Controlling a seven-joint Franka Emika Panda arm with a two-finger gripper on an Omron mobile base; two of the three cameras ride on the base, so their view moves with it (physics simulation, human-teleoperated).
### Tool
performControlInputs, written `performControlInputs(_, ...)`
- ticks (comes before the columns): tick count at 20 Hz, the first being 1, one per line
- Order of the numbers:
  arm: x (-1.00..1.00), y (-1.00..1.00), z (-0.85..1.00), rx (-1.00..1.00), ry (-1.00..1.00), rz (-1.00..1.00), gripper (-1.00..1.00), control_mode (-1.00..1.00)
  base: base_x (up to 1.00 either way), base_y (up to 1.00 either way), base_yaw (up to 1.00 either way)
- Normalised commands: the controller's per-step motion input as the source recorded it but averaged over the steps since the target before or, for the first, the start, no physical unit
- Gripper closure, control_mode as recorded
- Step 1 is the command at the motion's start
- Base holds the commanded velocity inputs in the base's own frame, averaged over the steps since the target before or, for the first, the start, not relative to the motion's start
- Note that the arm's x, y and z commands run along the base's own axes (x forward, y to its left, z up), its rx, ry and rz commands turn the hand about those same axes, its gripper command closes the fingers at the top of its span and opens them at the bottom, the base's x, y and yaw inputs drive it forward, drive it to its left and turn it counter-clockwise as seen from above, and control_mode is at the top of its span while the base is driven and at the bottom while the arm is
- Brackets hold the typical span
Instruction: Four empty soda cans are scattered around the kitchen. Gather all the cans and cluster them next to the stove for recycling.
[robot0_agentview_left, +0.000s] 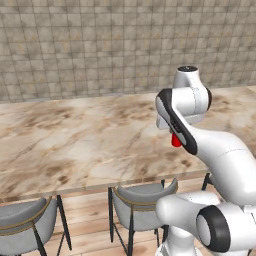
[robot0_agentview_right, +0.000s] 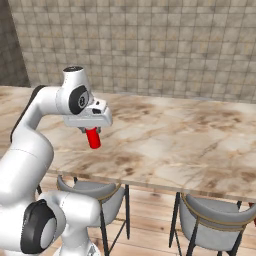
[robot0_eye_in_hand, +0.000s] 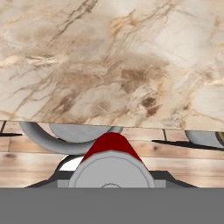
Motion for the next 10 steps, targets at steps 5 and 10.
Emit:
performControlInputs(5,-0.04,-0.16,0.00,0.00,-0.02,0.00,1.00,-1.00,0.00,0.00,0.00)
performControlInputs(10,0.00,-0.08,0.00,0.00,-0.01,0.00,1.00,-1.00,0.00,0.00,0.00)
